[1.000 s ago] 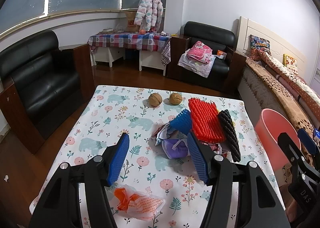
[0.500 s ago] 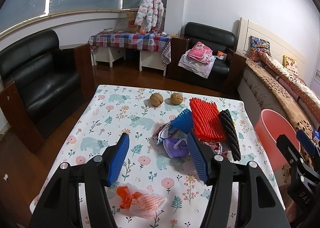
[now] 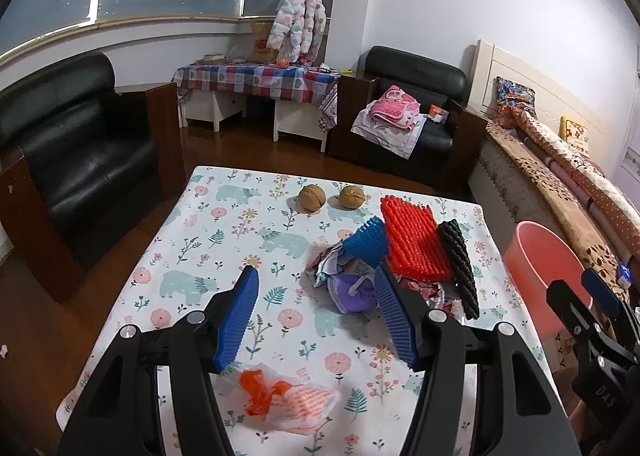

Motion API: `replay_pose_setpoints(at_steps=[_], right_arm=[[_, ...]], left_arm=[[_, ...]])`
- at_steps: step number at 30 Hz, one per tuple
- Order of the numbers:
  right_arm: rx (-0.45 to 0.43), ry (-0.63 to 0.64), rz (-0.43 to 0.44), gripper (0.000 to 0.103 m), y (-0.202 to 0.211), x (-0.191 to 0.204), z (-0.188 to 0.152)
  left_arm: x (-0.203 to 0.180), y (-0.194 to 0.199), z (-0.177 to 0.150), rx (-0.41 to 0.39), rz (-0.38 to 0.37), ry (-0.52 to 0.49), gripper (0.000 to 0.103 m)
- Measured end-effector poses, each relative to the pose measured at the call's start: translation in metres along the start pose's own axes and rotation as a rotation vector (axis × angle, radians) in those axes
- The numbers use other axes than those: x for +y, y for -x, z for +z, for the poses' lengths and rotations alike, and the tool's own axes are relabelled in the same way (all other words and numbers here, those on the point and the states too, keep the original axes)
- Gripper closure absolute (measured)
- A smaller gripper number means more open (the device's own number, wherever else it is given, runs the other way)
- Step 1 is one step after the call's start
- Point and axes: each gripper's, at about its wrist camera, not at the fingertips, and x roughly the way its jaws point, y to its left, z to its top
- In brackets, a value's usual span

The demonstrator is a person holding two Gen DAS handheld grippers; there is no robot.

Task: Collect trash

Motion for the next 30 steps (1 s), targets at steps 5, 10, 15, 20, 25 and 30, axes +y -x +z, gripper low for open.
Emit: replay_pose_setpoints(at_steps=[5,10,15,20,25,30], right_arm=[[0.018,0.024,0.01,0.017,-0.001,0.002,-0.002],[0.047,0.035,0.031,0.019,-0.005,0.004,-0.003],[0.089,0.044,0.057,0.028,-0.011,0.006,-0.007],[0.124,0.05,0.086,0.033,-0.017,0.009,-0.01],[0.133,0.059,0.098,0.034,-0.018,0.011,-0.012],[0.141,0.062,0.095,0.034,-0.02,0.011,-0.012]], left_arm=[[0.016,0.005,-0.005,-0.014,-0.019,-0.021,0.043],[0.039,0.015,-0.011,-0.002,-0.051,-0.012,0.043],[0.058,0.021,-0.024,0.032,-0.059,-0.016,0.043],[0.066,0.023,-0.041,0.098,-0.137,-0.033,0.043],[0.052,0.025,-0.051,0.135,-0.204,-0.098,0.043],[0.029,0.018,-0.06,0.182,-0.238,-0.18,0.043]])
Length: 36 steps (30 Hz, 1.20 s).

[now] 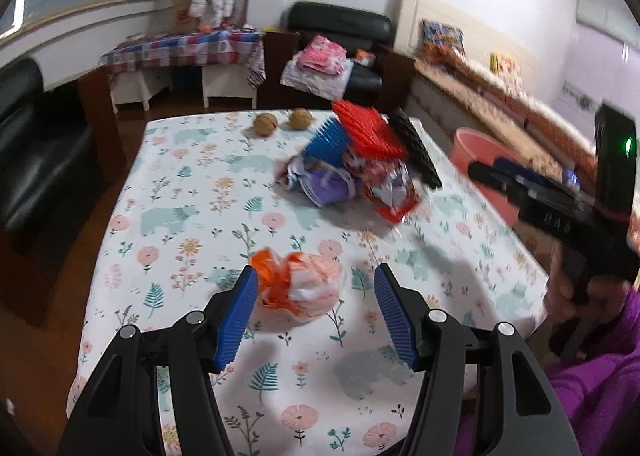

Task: Collect trash
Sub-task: 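Grasp the orange-tied plastic bag with the left tool while the right tool grasps the black foam net, then carry both items to the pink bucket and release them inside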

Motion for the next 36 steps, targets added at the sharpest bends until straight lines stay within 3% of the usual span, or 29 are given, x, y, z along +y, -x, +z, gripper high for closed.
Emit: replay_pose_setpoints(at_steps=[4,8,10,21,30,32,36], right_arm=[[0.008,-0.002,0.001,0.034,-0.002,0.0,-0.001],[0.016,-0.003,-0.001,0.034,-0.005,-0.001,-0.001],[0.023,-0.01,0.004,0.034,-0.007,-0.003,-0.002],[0.043,-0.042,0.067,0.034,-0.026,-0.003,0.013],[0.147,-0.045,0.064,0.062,-0.069,0.0,0.015],[0.175,-0.053,0.074,0.082,-0.076,-0.002,0.012],[0.185,-0.089,0.099,0.089,-0.075,-0.009,0.008]], left_arm=[[-0.006,-0.02,-0.001,0.057,0.05,-0.021,0.043],[-0.003,-0.026,-0.002,0.062,0.072,-0.016,0.059],[0.0,-0.025,-0.001,0.058,0.067,-0.013,0.062],[0.003,-0.013,0.01,-0.009,0.046,-0.008,0.063],[0.01,-0.01,0.018,-0.036,0.036,0.019,0.063],[0.011,-0.01,0.02,-0.04,0.034,0.026,0.063],[0.012,-0.01,0.022,-0.041,0.026,0.035,0.063]])
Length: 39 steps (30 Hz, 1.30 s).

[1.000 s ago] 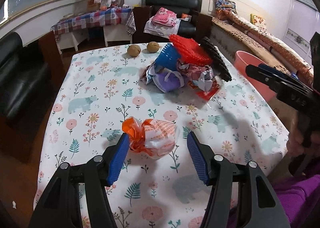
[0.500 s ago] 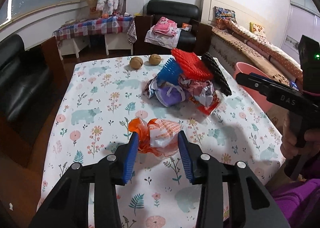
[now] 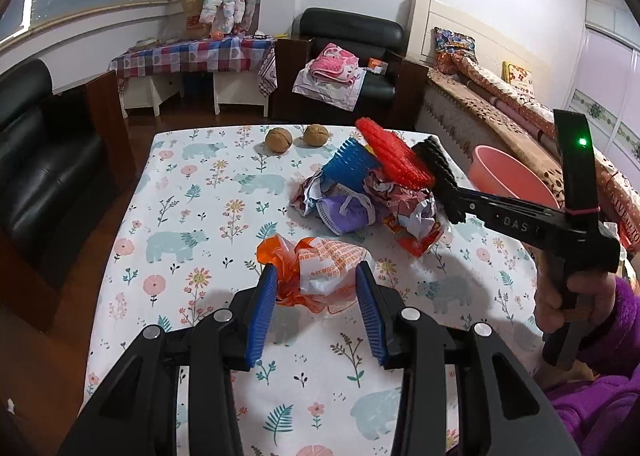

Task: Collect trash
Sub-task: 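Carry both items to the pink bucket and release them inside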

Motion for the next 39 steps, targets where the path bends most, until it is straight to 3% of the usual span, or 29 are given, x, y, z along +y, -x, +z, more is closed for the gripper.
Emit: replay_pose_setpoints(at_steps=[14,25,39], right_arm=[[-0.124,-0.126,0.05,0.089,0.06,-0.036,0.006],[-0.221,-0.261,-0.046,0.089,0.099,-0.102,0.004],[-0.244,-0.397,-0.162,0.089,0.118,-0.18,-0.012]], left_arm=[[-0.041,0.013,0.036,-0.101,-0.089,-0.02,0.063],[-0.111,-0.003,0.078,-0.152,-0.182,-0.078,0.063],[-0.222,-0.071,0.115,-0.095,-0.338,-0.158,0.063]])
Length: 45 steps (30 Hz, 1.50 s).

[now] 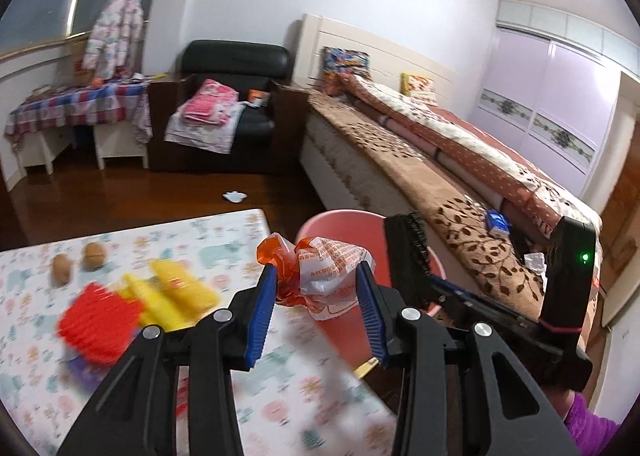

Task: Collect trash
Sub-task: 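Carry both items to the pink bucket and release them inside, then move both tools back over the trash pile on the table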

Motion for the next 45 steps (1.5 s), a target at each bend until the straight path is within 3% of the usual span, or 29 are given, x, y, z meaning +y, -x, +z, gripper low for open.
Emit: replay_pose_setpoints(at_steps=[8,15,20,26,31,45], right_arm=[[0.012,-0.046,-0.037,0.089,-0.004,-0.029,0.0],[0.037,-0.077,-0.054,0.089,-0.01,-0.044,-0.005],[0.049,-0.106,-0.052,0.089,-0.018,-0.053,-0.003],[0.049,-0.102,-0.082,0.087,-0.022,-0.053,-0.001],[0.042,-0.09,-0.108,0.068,-0.022,-0.049,-0.002],[0.01,-0.031,-0.132,0.067,-0.008,-0.029,-0.003]], left_arm=[[-0.04,-0.059,0.001,0.076,-0.038,-0.07,0.063],[-0.041,-0.096,-0.006,0.144,-0.043,-0.054,0.062],[-0.038,-0.109,-0.005,0.149,-0.043,-0.038,0.062],[-0.034,-0.107,0.0,0.131,-0.072,-0.023,0.047],[-0.033,-0.098,0.003,0.111,-0.076,-0.024,0.045],[-0.026,-0.055,0.01,0.033,-0.012,-0.015,0.045]])
